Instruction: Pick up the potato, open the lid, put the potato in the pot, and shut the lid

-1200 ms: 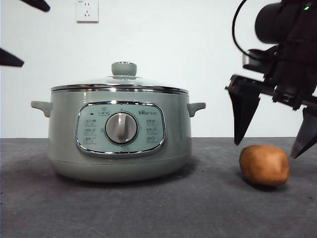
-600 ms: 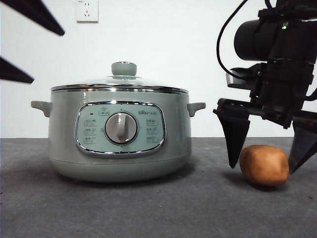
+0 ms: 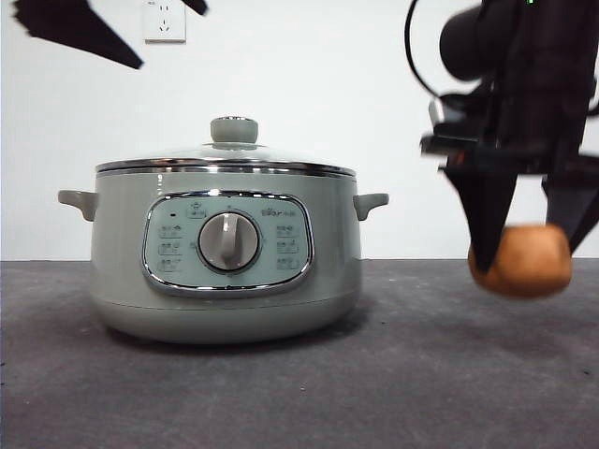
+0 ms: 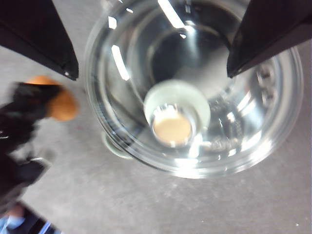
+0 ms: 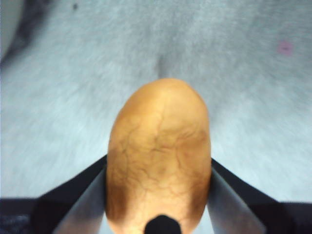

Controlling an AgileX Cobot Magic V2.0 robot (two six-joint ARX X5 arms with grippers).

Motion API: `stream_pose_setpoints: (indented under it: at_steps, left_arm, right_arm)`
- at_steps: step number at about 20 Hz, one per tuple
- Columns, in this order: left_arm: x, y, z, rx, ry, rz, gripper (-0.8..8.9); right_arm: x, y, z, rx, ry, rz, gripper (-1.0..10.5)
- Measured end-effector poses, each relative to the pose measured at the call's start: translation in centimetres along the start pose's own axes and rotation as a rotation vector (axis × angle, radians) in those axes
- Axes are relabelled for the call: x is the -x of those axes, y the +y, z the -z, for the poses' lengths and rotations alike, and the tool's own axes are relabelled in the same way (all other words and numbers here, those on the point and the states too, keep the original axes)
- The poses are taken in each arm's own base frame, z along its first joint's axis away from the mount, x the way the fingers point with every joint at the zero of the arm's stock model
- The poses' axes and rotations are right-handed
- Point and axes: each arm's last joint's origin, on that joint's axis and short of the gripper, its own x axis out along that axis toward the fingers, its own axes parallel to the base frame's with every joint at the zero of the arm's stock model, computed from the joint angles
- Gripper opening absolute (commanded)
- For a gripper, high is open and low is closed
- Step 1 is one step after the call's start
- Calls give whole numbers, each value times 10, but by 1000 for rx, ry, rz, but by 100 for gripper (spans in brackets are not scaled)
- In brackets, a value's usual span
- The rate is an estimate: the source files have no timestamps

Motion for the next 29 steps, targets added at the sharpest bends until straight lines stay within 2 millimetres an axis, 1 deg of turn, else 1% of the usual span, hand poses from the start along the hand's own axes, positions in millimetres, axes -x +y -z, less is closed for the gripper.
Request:
stream_pose_setpoints:
  at_steps: [2,4,6,9,11,13,17,18,20,22,25,29]
  left_arm:
    - [-18,-4,-15,-41,36,-22,597]
    - [-39,-6,-25,-64,62,-12,597]
    - [-58,-4,-28,-73,96,-48,597]
    - [-81,1,-24,-79,141,-101,597]
    - [-89,3,-23,-83,150,-99,597]
    - [-94,1,-22,-91,155,-93,596]
    - [-100,-6,-20,-118,163,-150,587]
    - [-100,-8,-20,-125,163,-168,510]
    - [-101,-11,-20,-133,165,-176,305]
    - [-101,-14,-18,-137,176,-172,167]
    - [-101,-14,-18,-138,177,-180,-14]
    - [-101,-13,-19,-139,171,-189,-9]
  right_arm:
    - [23,1,3,17,-23,-4,-11]
    - [43,1,8,29,-61,-11,-11]
    - [62,0,18,37,-96,-17,-11]
    - [89,-3,38,44,-168,-30,-11]
    - [106,-4,50,53,-235,-41,-11]
    - [118,-5,59,61,-284,-48,-11]
    - [128,-6,68,64,-327,-56,-11]
    - [128,-6,68,64,-328,-56,-11]
    - [128,-6,68,64,-326,-55,-11]
    - [128,-7,69,63,-317,-54,-11]
    - [128,-7,70,63,-310,-53,-11]
    - [128,-7,70,63,-309,-52,-11]
